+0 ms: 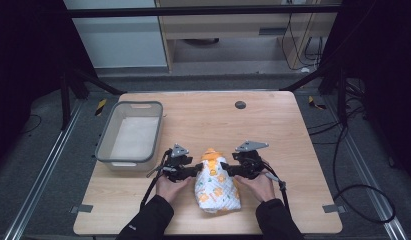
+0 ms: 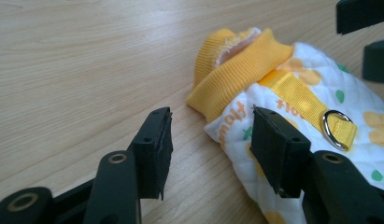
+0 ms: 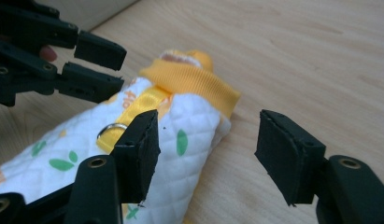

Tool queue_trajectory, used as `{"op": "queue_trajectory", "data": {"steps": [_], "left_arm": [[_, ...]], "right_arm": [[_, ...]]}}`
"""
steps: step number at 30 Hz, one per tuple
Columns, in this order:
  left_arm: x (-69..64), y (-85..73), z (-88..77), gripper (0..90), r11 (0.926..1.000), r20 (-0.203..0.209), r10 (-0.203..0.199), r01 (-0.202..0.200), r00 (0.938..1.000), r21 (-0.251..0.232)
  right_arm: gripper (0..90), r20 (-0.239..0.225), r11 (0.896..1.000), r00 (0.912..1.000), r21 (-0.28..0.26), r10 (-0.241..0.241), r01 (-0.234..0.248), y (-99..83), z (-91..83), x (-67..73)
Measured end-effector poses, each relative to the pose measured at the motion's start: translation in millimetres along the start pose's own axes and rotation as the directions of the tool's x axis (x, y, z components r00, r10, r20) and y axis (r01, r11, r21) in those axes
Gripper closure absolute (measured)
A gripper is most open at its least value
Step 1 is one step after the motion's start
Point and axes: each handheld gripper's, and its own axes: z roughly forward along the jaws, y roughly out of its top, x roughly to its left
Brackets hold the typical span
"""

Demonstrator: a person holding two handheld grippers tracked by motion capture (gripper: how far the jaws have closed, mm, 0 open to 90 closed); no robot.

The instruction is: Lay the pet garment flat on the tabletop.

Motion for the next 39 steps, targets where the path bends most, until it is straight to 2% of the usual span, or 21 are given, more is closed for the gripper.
{"op": "queue_trajectory", "data": {"steps": [5,7,8,10,15,19,23,29,36,39], "left_arm": [[-0.4,-1.6,5.1,51.5,0.9998,0.021,-0.008,0.007,0.9998,0.02],[-2.1,-3.0,7.9,54.7,0.9995,0.024,0.0,-0.001,0.9997,0.032],[-3.0,-3.4,9.1,54.7,0.9993,0.031,0.005,-0.007,0.9995,0.036],[-4.6,-4.3,11.1,57.8,0.9989,0.037,0.012,-0.013,0.9992,0.045],[-4.7,-6.1,13.8,70.7,0.9978,0.073,0.0,-0.005,0.9973,0.065],[-3.7,-7.9,15.0,80.7,0.9975,0.085,-0.018,0.012,0.9962,0.07],[-3.1,-8.7,9.9,89.1,0.9985,0.086,-0.024,0.02,0.996,0.05],[-7.9,-3.8,-5.3,89.6,0.9998,0.09,-0.003,0.002,0.9959,0.018],[-14.9,7.9,-37.0,89.7,0.997,0.107,0.004,0.004,0.9942,-0.077],[-21.3,12.9,-48.8,89.7,0.9936,0.107,0.033,-0.021,0.9937,-0.111]], "right_arm": [[47.9,-0.037,0.999,0.9992,0.039,0.013,-0.012,-7.7,7.1,0.9],[55.1,-0.059,0.998,0.9974,0.056,0.04,-0.037,-11.9,9.6,-2.3],[55.1,-0.059,0.998,0.9974,0.056,0.04,-0.037,-11.9,9.6,-2.3],[61.6,-0.07,0.997,0.9964,0.066,0.047,-0.043,-14.2,11.1,-3.1],[77.6,-0.076,0.997,0.9968,0.078,0.025,-0.019,-15.3,12.1,-0.6],[80.9,-0.082,0.996,0.9965,0.088,0.015,-0.008,-15.7,11.3,0.7],[81.3,-0.081,0.997,0.9967,0.082,0.006,0.0,-15.3,9.2,1.2],[81.5,-0.081,0.998,0.9966,0.057,-0.01,0.014,-13.0,1.0,4.0],[82.1,-0.093,1.0,0.9953,-0.006,-0.028,0.027,-4.8,-20.3,9.0],[82.3,-0.097,0.999,0.9945,-0.036,-0.038,0.035,-2.0,-31.3,12.3]]}}
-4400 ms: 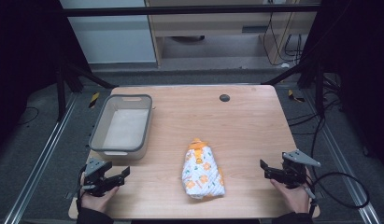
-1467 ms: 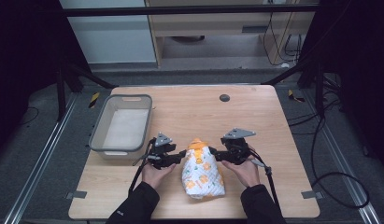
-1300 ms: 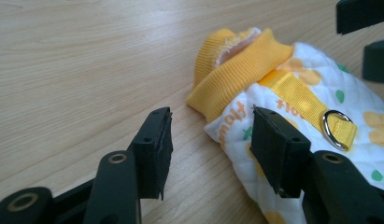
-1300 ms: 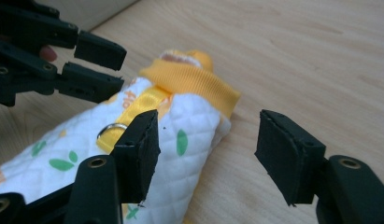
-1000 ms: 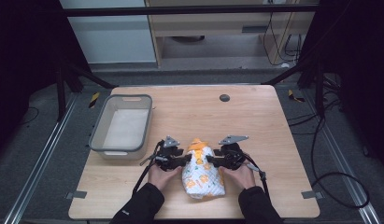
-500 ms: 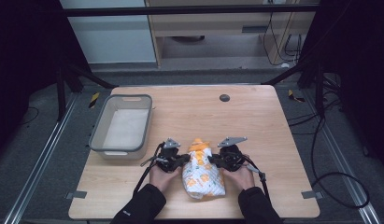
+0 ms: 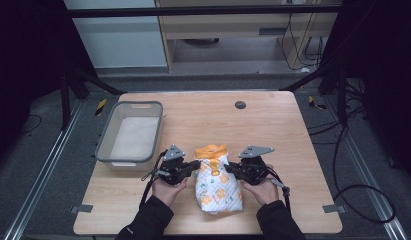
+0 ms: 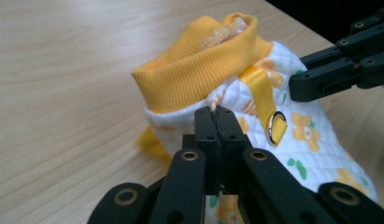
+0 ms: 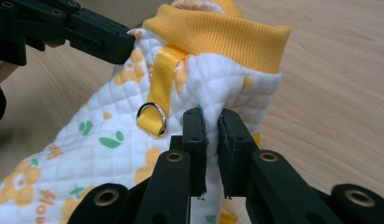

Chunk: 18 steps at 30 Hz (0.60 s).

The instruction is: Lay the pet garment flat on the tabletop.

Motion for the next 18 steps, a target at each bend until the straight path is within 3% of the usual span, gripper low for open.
{"op": "queue_trajectory", "data": {"steps": [5,10,14,18], "left_arm": [[-13.4,11.7,-14.4,89.7,0.9981,0.001,0.031,-0.031,0.9995,-0.053],[-26.3,31.1,-30.4,89.7,0.9904,-0.019,0.09,-0.091,0.9958,-0.104],[-23.9,47.0,-32.9,89.7,0.9867,-0.047,0.098,-0.103,0.9941,-0.126],[-11.7,65.4,-20.2,89.6,0.9838,-0.092,0.073,-0.087,0.993,-0.157]], "right_arm": [[82.1,0.009,0.998,0.9999,-0.06,-0.01,0.011,5.2,-20.8,9.7],[82.0,0.022,0.992,0.9995,-0.122,-0.023,0.025,16.7,-41.4,20.0],[81.8,0.04,0.987,0.9989,-0.16,-0.024,0.03,28.7,-47.4,21.3],[81.3,0.104,0.977,0.9946,-0.213,0.007,0.015,43.8,-33.1,9.7]]}}
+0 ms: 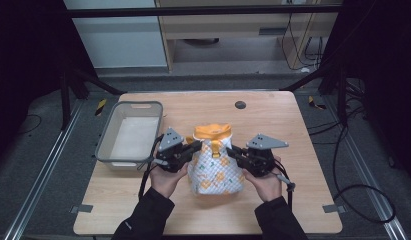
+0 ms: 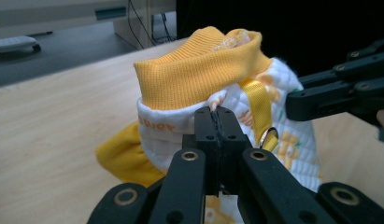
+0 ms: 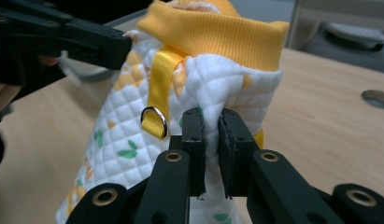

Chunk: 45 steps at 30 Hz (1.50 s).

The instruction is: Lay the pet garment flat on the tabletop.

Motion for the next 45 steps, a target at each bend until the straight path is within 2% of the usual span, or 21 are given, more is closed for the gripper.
{"op": "queue_trajectory", "data": {"steps": [1,3,5,6,7,8,10,11,12,14,16,20,24,25,28,32,36,37,39,42,45], "left_arm": [[4.2,1.9,7.2,89.5,1.0,-0.025,0.002,-0.002,0.9997,0.0],[14.5,2.0,24.6,89.0,0.9998,-0.068,-0.019,0.02,0.9975,0.005],[26.9,-1.7,41.5,87.7,0.9979,-0.093,-0.062,0.063,0.9938,0.016],[32.2,-4.0,48.0,84.2,0.9967,-0.119,-0.078,0.08,0.9898,0.012],[37.1,-6.0,52.6,75.6,0.9948,-0.146,-0.1,0.102,0.9842,0.004],[42.0,-7.6,55.4,59.8,0.9923,-0.164,-0.122,0.123,0.9788,-0.002],[49.6,-10.5,53.8,57.1,0.9859,-0.181,-0.167,0.167,0.9693,-0.015],[51.6,-11.8,51.3,53.7,0.9849,-0.181,-0.172,0.172,0.9682,-0.018],[52.5,-12.6,48.0,49.6,0.986,-0.184,-0.165,0.166,0.969,-0.01],[52.0,-13.8,40.1,47.6,0.9881,-0.194,-0.15,0.154,0.9694,0.003],[49.5,-14.3,30.6,43.7,0.9886,-0.173,-0.145,0.15,0.9741,0.014],[39.8,-15.5,9.3,38.7,0.9955,-0.159,-0.073,0.082,0.9845,0.048],[32.7,-22.9,-13.0,35.3,0.9969,-0.145,-0.028,0.038,0.9891,0.069],[31.2,-26.5,-17.6,35.1,0.9963,-0.127,-0.03,0.039,0.9914,0.076],[26.5,-42.3,-29.2,33.9,0.9937,-0.123,0.001,0.013,0.9924,0.112],[22.9,-68.5,-36.4,32.0,0.9901,-0.105,-0.012,0.026,0.9944,0.138],[21.0,-91.6,-35.9,31.8,0.9858,-0.11,-0.021,0.039,0.9937,0.163],[20.5,-96.9,-34.3,32.1,0.9848,-0.111,-0.023,0.042,0.9936,0.169],[18.6,-104.0,-29.3,31.9,0.9779,-0.113,-0.01,0.033,0.9936,0.206],[13.3,-112.2,-23.9,33.2,0.9742,-0.095,-0.018,0.038,0.9953,0.222],[5.1,-116.4,-18.9,33.7,0.972,-0.081,0.007,0.012,0.9966,0.235]], "right_arm": [[81.2,0.026,1.0,0.9997,-0.015,0.005,-0.004,1.5,7.8,-4.2],[81.0,0.081,0.999,0.9962,-0.031,0.033,-0.031,1.9,28.5,-14.5],[78.3,0.126,0.999,0.9909,-0.034,0.046,-0.042,-0.1,44.3,-20.4],[75.3,0.155,0.999,0.987,-0.036,0.045,-0.04,-1.6,52.5,-23.9],[72.5,0.177,0.999,0.9829,-0.026,0.051,-0.047,-3.3,59.2,-27.2],[67.8,0.211,0.999,0.9766,-0.012,0.041,-0.039,-5.6,66.5,-32.6],[66.5,0.212,0.999,0.9765,0.003,0.035,-0.036,-5.9,67.1,-34.5],[65.4,0.219,1.0,0.9755,0.01,0.021,-0.024,-5.9,65.1,-35.4],[63.4,0.23,1.0,0.9731,0.011,-0.011,0.008,-4.3,55.9,-35.8],[62.3,0.229,1.0,0.9734,0.006,-0.014,0.013,-3.0,50.0,-36.3],[60.9,0.224,1.0,0.9743,-0.006,-0.024,0.026,-0.4,36.1,-36.2],[55.9,0.203,0.998,0.9774,-0.001,-0.058,0.06,-1.0,6.4,-33.7],[48.9,0.174,0.997,0.9822,-0.002,-0.071,0.073,-11.0,-17.4,-28.8],[47.1,0.162,0.998,0.9844,0.002,-0.07,0.07,-14.9,-21.4,-26.9],[44.6,0.125,0.998,0.99,0.017,-0.066,0.064,-28.5,-30.5,-20.8],[41.1,0.085,0.998,0.995,0.05,-0.052,0.048,-50.3,-35.3,-14.6],[39.6,0.067,0.997,0.9967,0.069,-0.046,0.041,-73.7,-35.0,-11.8],[38.9,0.064,0.995,0.997,0.093,-0.044,0.038,-78.1,-33.5,-12.1],[39.7,0.062,0.994,0.9973,0.106,-0.037,0.031,-85.6,-29.7,-13.1],[42.0,0.039,0.99,0.9991,0.14,-0.019,0.013,-95.8,-20.9,-13.5],[43.5,0.031,0.984,0.9989,0.176,-0.034,0.028,-103.7,-12.2,-11.9]]}}
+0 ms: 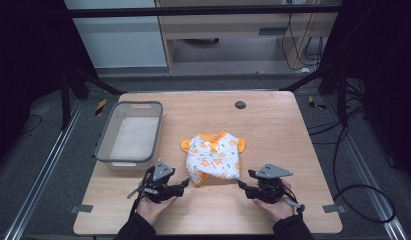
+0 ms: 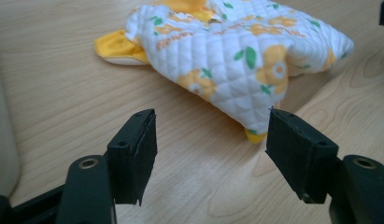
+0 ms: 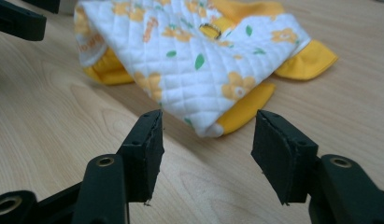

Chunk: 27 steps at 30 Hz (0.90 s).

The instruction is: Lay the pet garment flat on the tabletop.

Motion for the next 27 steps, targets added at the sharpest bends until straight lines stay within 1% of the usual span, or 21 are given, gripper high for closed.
{"op": "queue_trajectory", "data": {"steps": [1,3,5,9,11,13,15,16,17,20,22,24,25,27], "left_arm": [[-3.0,-0.3,1.8,33.9,1.0,0.003,0.009,-0.009,1.0,0.001],[-7.4,-0.5,5.9,34.0,0.9996,0.013,0.028,-0.029,0.9995,0.006],[-11.1,-1.5,11.8,34.6,0.9991,0.024,0.036,-0.036,0.9991,0.021],[-19.0,-2.8,22.7,36.6,0.9971,0.033,0.056,-0.058,0.9979,0.049],[-21.9,-2.8,26.6,39.1,0.997,0.046,0.055,-0.058,0.9974,0.052],[-23.5,-2.7,31.1,40.0,0.9966,0.049,0.05,-0.053,0.9976,0.064],[-24.3,-2.8,36.1,43.9,0.9956,0.049,0.049,-0.053,0.9976,0.078],[-24.1,-2.9,38.0,46.8,0.9949,0.049,0.051,-0.055,0.9975,0.084],[-23.5,-2.8,39.6,50.6,0.9952,0.051,0.05,-0.054,0.9974,0.082],[-20.8,-1.5,39.2,62.5,0.997,0.056,0.034,-0.037,0.9979,0.068],[-18.8,-0.1,36.9,69.4,0.9983,0.076,0.013,-0.017,0.997,0.056],[-17.1,1.8,33.6,75.8,0.9988,0.093,0.005,-0.01,0.9956,0.048],[-16.3,2.9,32.0,78.1,0.9989,0.101,0.001,-0.006,0.9949,0.047],[-14.2,5.4,28.2,78.9,0.9993,0.113,-0.006,0.002,0.9936,0.038]], "right_arm": [[44.1,0.003,1.0,1.0,0.008,-0.002,0.002,-1.1,2.3,0.1],[45.0,-0.006,1.0,1.0,0.015,0.005,-0.005,-2.8,6.6,0.4],[46.1,-0.014,1.0,0.9999,0.027,0.007,-0.007,-3.5,11.7,0.6],[50.3,-0.027,0.999,0.9996,0.048,0.005,-0.004,-2.9,24.9,0.0],[53.9,-0.034,0.998,0.9994,0.063,0.002,0.0,-3.2,30.9,-1.6],[55.1,-0.033,0.998,0.9994,0.07,0.008,-0.006,-3.0,31.9,-1.7],[58.4,-0.041,0.998,0.9991,0.068,0.013,-0.01,-2.9,34.4,-2.7],[61.1,-0.038,0.998,0.9992,0.067,0.008,-0.006,-2.8,35.6,-3.7],[64.2,-0.033,0.997,0.9993,0.07,0.017,-0.015,-2.5,36.4,-4.2],[75.4,-0.028,0.997,0.9995,0.076,0.018,-0.016,-1.0,36.2,-5.6],[80.2,-0.045,0.998,0.9987,0.066,0.023,-0.02,0.4,33.1,-6.0],[83.0,-0.059,0.999,0.9979,0.048,0.027,-0.024,3.2,28.9,-5.4],[83.8,-0.074,0.999,0.9969,0.029,0.026,-0.024,6.2,24.9,-5.0],[84.0,-0.078,0.999,0.9966,0.021,0.026,-0.024,7.3,22.8,-4.8]]}}
